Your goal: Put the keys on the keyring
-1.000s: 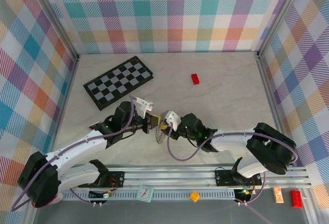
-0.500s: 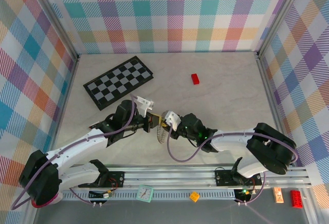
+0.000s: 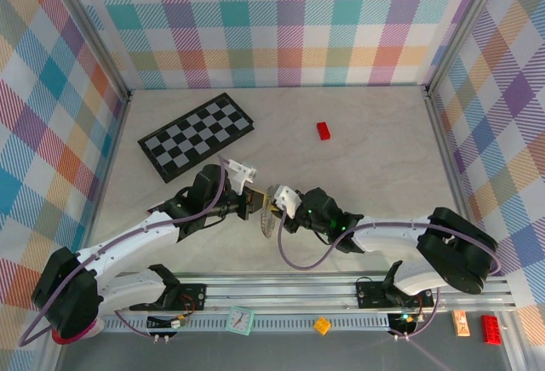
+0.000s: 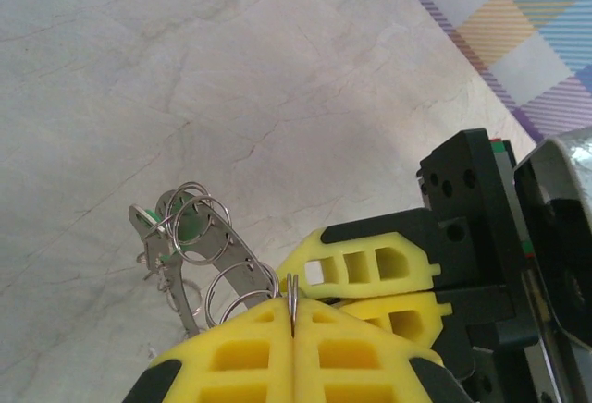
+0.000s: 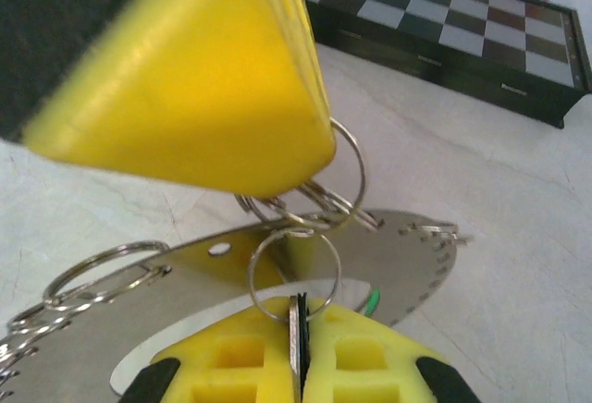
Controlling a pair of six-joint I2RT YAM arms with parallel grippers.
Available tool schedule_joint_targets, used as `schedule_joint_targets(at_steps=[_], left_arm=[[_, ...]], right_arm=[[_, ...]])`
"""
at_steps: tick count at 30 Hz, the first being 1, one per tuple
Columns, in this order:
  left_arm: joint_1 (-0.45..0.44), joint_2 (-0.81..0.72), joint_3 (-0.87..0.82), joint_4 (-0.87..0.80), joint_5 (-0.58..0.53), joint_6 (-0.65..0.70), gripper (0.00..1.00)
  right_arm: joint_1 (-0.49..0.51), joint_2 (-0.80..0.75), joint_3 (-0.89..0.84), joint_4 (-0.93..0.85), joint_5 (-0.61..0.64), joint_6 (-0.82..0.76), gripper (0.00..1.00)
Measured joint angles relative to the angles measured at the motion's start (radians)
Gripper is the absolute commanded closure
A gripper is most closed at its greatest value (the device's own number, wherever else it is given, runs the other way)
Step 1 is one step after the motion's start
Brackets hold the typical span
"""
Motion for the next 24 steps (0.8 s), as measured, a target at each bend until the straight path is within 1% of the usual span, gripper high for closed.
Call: schedule_joint_targets(at_steps=[7, 12, 17, 24], left_arm=[[-0.013, 0.012, 0.037, -0.067, -0.012, 0.146, 1.00], [-0.013, 0.017, 0.045, -0.077, -0.006, 0.235, 1.00], [-0.013, 0.005, 0.044, -0.077, 0.029, 0.322, 1.00], [-0.013, -0.037, 0.043, -0.077, 0.095, 0.414, 1.00]], right_arm=[[0.002, -0.042, 0.085, -0.235, 0.002, -0.040, 1.00], [0.001, -0.070, 0.158, -0.406, 0.010, -0.076, 1.00], [-0.016, -0.084, 0.229, -0.561, 0.011, -0.112, 1.00], [-0.025, -0.101, 0.303, -0.681, -0.006, -0.144, 1.00]])
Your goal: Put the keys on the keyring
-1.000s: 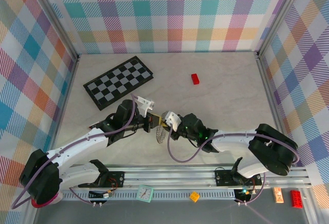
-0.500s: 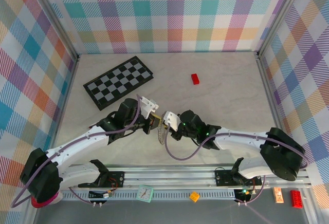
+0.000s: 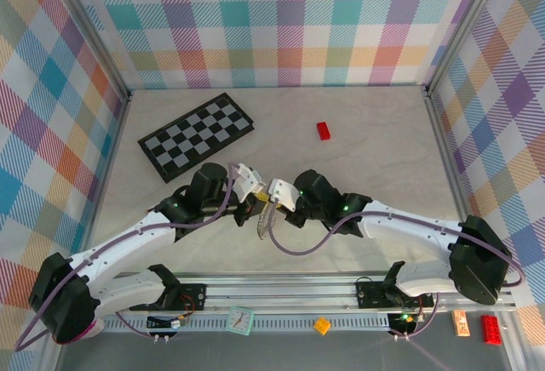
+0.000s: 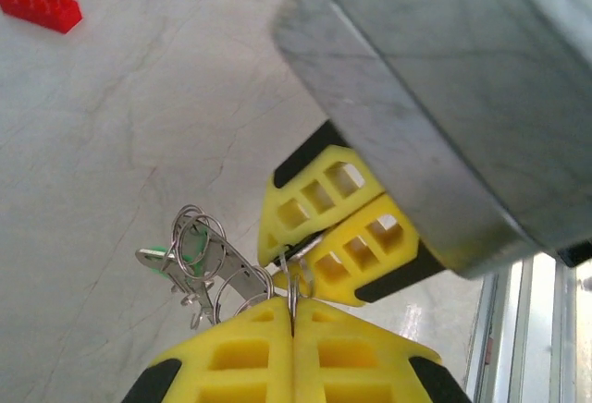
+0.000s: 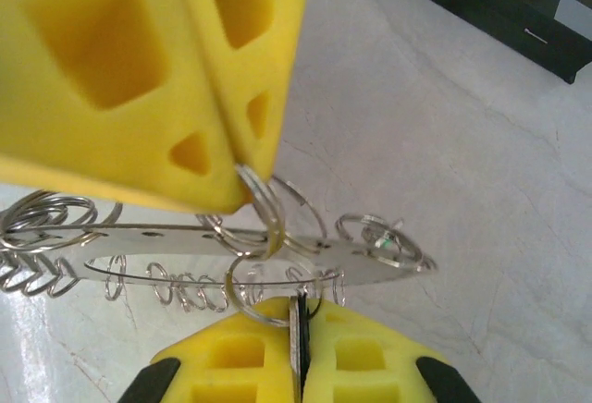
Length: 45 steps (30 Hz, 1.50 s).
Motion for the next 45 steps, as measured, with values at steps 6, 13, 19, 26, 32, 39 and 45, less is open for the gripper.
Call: schedule_joint_targets(at_steps=[6, 13, 19, 26, 32, 39, 45], left_arm=[[0.000, -0.002, 0.000, -0.034, 0.023, 0.055, 1.00], [-0.003, -0.002, 0.017, -0.073, 0.023, 0.106, 1.00], [-0.004, -0.004, 0.023, -0.079, 0.019, 0.133, 0.66], [-0.005, -0.140, -0.050, 0.027, -0.097, 0.057, 0.39], [-0.004, -0.343, -0.168, 0.138, -0.455, -0.121, 0.23], [0.035, -0.491, -0.180, 0.085, -0.859, -0.298, 0.15], [0.106, -0.576, -0.180, 0.010, -1.052, -0.394, 0.09]], right_arm=[[0.000, -0.018, 0.035, -0.074, -0.027, -0.021, 1.00], [0.000, -0.037, 0.070, -0.125, -0.055, -0.046, 1.00], [0.000, -0.045, 0.082, -0.152, -0.054, -0.058, 1.00], [0.000, -0.076, 0.090, -0.212, -0.020, -0.076, 1.00], [0.000, -0.066, 0.144, -0.255, -0.009, -0.096, 1.00], [0.000, 0.090, 0.317, -0.233, -0.058, -0.114, 1.00], [0.000, 0.309, 0.483, -0.138, -0.115, -0.126, 1.00]])
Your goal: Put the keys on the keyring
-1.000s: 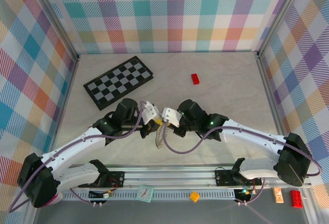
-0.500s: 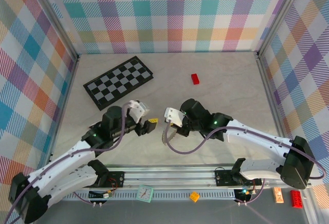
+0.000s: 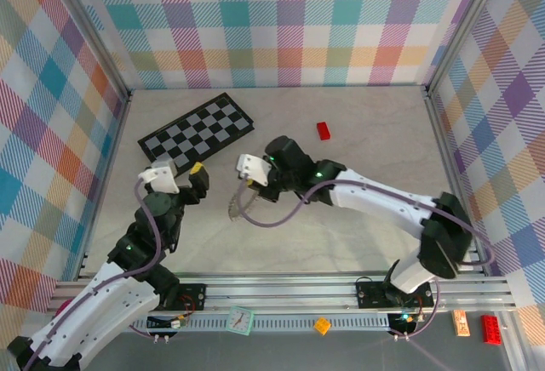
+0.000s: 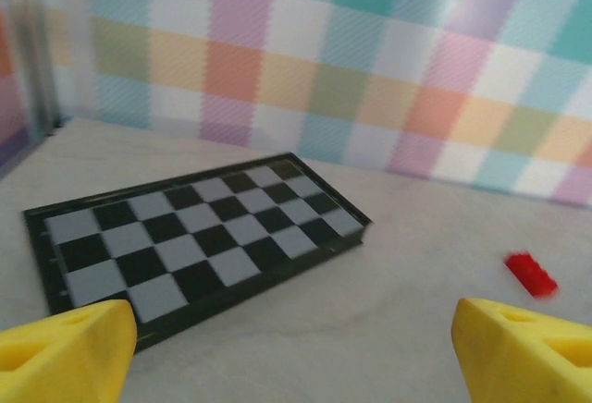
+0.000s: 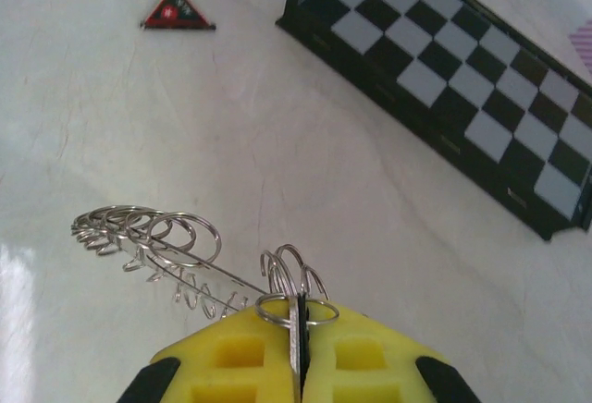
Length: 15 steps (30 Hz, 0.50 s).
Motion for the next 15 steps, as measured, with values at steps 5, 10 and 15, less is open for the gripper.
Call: schedule_joint_targets(at_steps=[5, 10, 15], left_arm=[[0.027, -0.024, 0.000, -0.016, -0.083, -0.045, 0.03], [0.030, -0.022, -0.029, -0.024, -0.115, -0.077, 0.00], [0.035, 0.012, -0.056, -0.023, -0.130, -0.081, 0.00]], right_arm=[[0.000, 0.158, 0.073, 0.086, -0.010, -0.026, 1.00], [-0.008, 0.179, 0.008, 0.082, 0.010, -0.051, 1.00], [-0.013, 0.177, -0.117, -0.003, 0.071, -0.077, 1.00]])
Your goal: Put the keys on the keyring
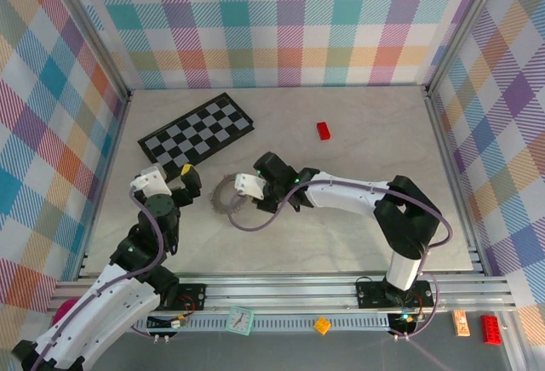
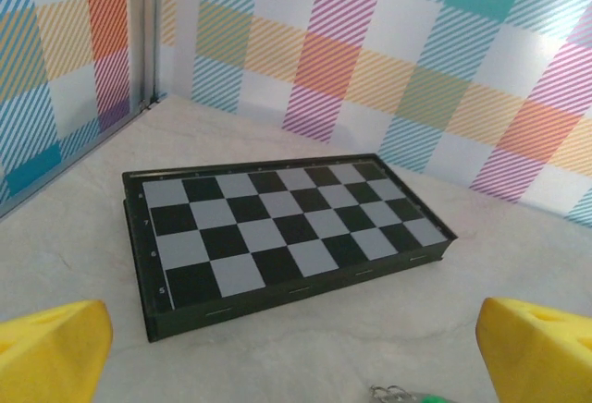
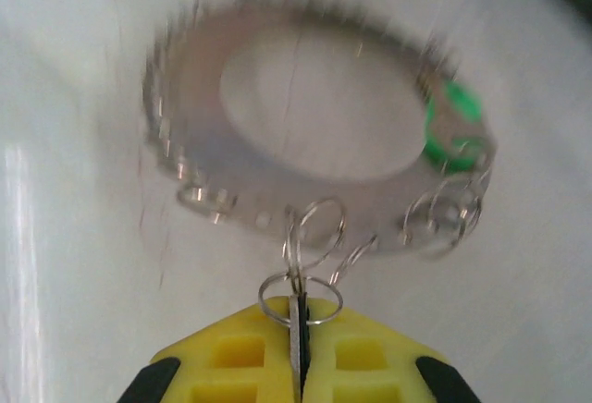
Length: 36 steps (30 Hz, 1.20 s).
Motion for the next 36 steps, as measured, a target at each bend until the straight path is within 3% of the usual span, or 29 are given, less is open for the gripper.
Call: schedule_joint_targets(at_steps=[13, 25, 30, 36], left_arm=[[0.025, 0.129, -0.019, 0.100, -0.042, 0.021, 0.00], [0.096, 0.211, -0.036, 0.185, -0.042, 0.088, 0.00], [0.153, 0.236, -0.038, 0.218, -0.005, 0.123, 0.00], [0.255, 0.343, -0.038, 0.285, 0.106, 0.193, 0.00]], right_arm=[[0.000, -0.035, -0.138, -0.277, 0.244, -0.023, 0.99], [-0.043, -0.105, -0.208, -0.308, 0.301, -0.022, 0.50], [-0.169, -0.332, -0.269, -0.307, 0.187, 0.063, 0.39], [-0.495, -0.626, -0.440, 0.023, 0.067, 0.296, 0.32]])
